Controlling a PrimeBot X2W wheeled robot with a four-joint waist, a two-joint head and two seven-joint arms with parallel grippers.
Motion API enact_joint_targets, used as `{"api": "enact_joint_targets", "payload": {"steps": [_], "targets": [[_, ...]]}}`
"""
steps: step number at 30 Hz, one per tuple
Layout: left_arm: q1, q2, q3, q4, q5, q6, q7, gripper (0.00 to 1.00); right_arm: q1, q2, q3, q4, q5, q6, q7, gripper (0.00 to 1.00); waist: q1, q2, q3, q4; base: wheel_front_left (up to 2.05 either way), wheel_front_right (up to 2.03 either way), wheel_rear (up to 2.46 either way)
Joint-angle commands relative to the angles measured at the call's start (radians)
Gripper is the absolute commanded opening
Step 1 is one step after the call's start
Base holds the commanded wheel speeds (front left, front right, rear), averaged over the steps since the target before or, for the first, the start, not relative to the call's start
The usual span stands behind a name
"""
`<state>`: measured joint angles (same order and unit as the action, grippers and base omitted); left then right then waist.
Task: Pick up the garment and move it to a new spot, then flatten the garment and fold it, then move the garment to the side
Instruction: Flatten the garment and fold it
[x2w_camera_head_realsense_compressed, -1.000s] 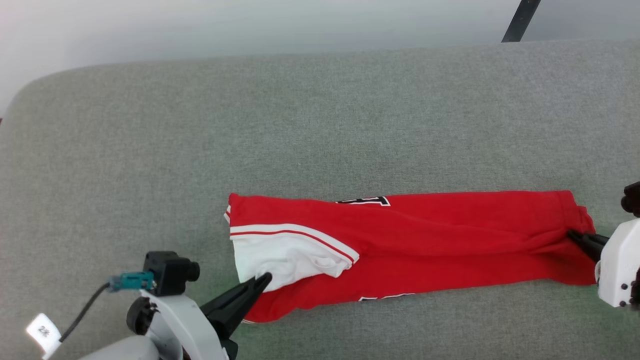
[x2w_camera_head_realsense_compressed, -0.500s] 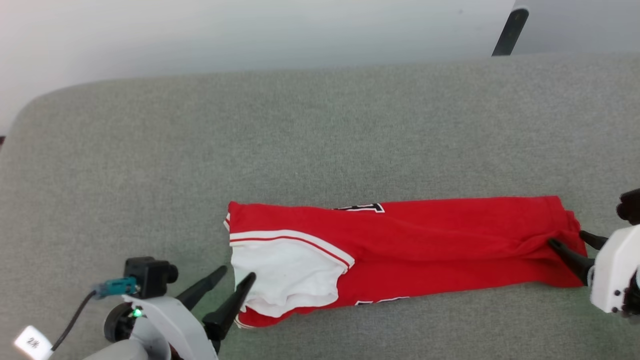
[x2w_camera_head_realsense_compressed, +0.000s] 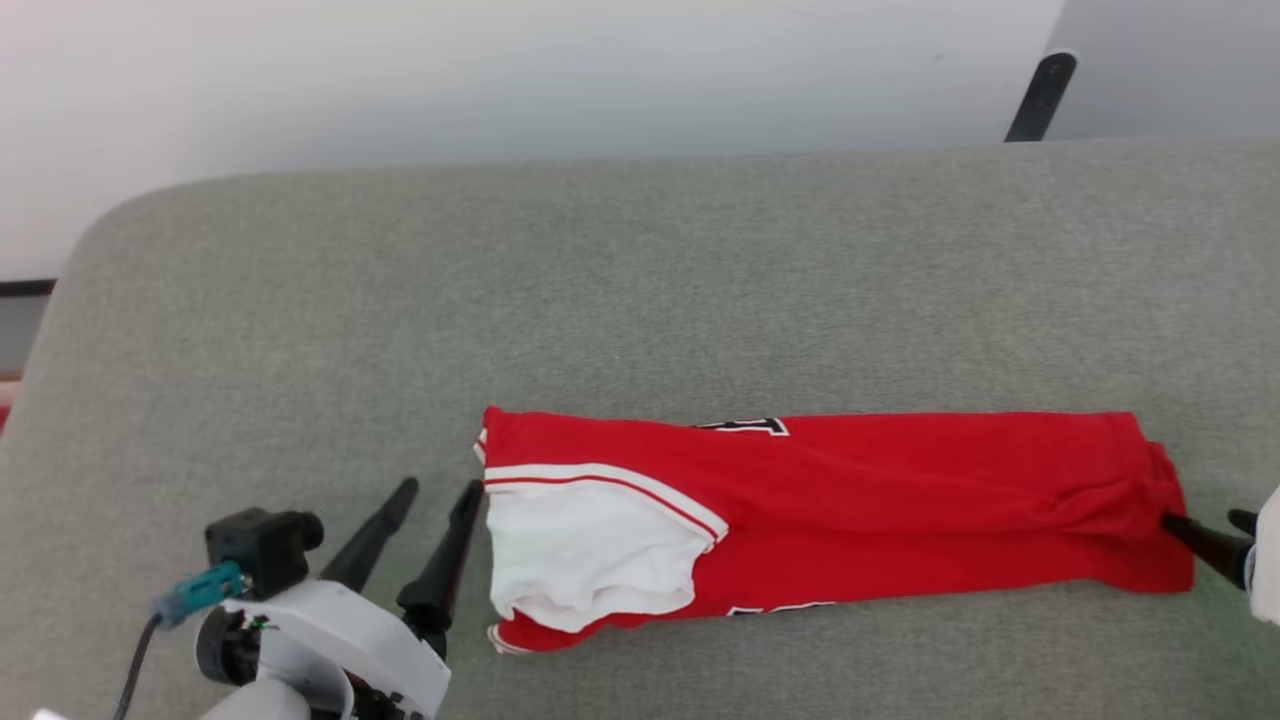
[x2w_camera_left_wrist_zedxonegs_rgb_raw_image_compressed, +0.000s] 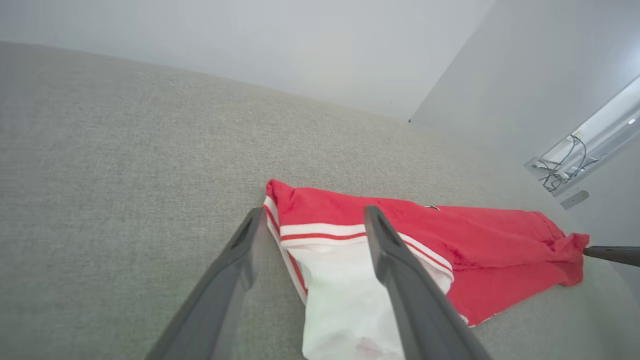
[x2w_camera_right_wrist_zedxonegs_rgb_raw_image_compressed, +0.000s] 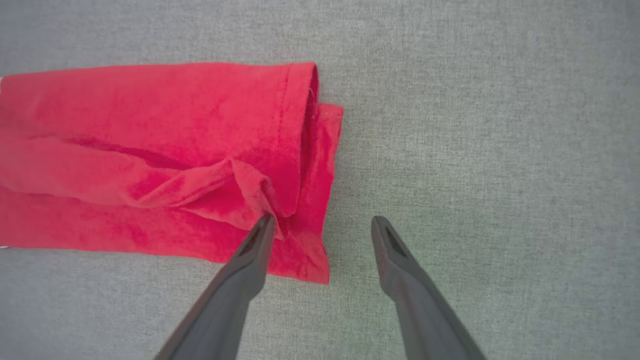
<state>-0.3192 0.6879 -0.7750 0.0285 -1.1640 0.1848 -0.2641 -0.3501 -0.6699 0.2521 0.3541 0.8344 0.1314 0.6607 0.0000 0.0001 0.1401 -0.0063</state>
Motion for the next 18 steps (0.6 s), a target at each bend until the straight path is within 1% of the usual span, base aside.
{"api": "enact_joint_targets", "payload": {"steps": [1, 2, 4, 6, 8, 9, 12, 14, 18], "targets": [[0.038, -0.027, 0.052, 0.005, 0.051, -0.003, 0.001, 1.00, -0.023, 0.005, -0.015, 0.013, -0.011, -0.002, 0.021, 1.00, 0.0000, -0.0001, 0.013, 0.019, 0.00, 0.00, 0.00], [0.057, -0.049, 0.089, 0.006, 0.075, -0.008, 0.000, 1.00, -0.030, 0.010, -0.019, 0.023, -0.013, -0.002, 0.035, 1.00, 0.0000, -0.0001, 0.017, 0.026, 0.00, 0.00, 0.00], [0.086, -0.073, 0.145, 0.015, 0.155, -0.004, 0.000, 1.00, -0.044, 0.016, -0.031, 0.043, -0.023, -0.002, 0.062, 1.00, 0.0000, -0.0001, 0.025, 0.041, 0.00, 0.00, 0.00], [0.112, -0.117, 0.199, 0.022, 0.224, -0.006, 0.000, 1.00, -0.060, 0.025, -0.039, 0.063, -0.033, -0.002, 0.090, 1.00, 0.0000, -0.0001, 0.030, 0.057, 0.00, 0.00, 0.00], [0.130, -0.139, 0.238, 0.034, 0.318, -0.003, 0.000, 1.00, -0.072, 0.033, -0.050, 0.087, -0.045, -0.002, 0.115, 1.00, 0.0000, -0.0001, 0.033, 0.073, 0.00, 0.00, 0.00], [0.138, -0.161, 0.261, 0.037, 0.353, 0.000, 0.000, 1.00, -0.076, 0.036, -0.054, 0.098, -0.051, -0.002, 0.126, 1.00, 0.0000, -0.0001, 0.034, 0.082, 0.00, 0.00, 0.00], [0.155, -0.209, 0.314, 0.045, 0.474, -0.009, 0.000, 1.00, -0.087, 0.047, -0.076, 0.134, -0.064, -0.002, 0.151, 1.00, 0.0000, -0.0001, 0.037, 0.106, 0.00, 0.00, 0.00], [0.165, -0.250, 0.353, 0.045, 0.535, -0.019, 0.000, 1.00, -0.090, 0.058, -0.087, 0.156, -0.070, -0.002, 0.168, 1.00, 0.0000, -0.0001, 0.035, 0.121, 0.00, 0.00, 0.00], [0.178, -0.302, 0.425, 0.041, 0.658, -0.040, 0.000, 1.00, -0.092, 0.071, -0.101, 0.191, -0.089, -0.002, 0.189, 1.00, 0.0000, -0.0001, 0.028, 0.140, 0.00, 0.00, 0.00]]}}
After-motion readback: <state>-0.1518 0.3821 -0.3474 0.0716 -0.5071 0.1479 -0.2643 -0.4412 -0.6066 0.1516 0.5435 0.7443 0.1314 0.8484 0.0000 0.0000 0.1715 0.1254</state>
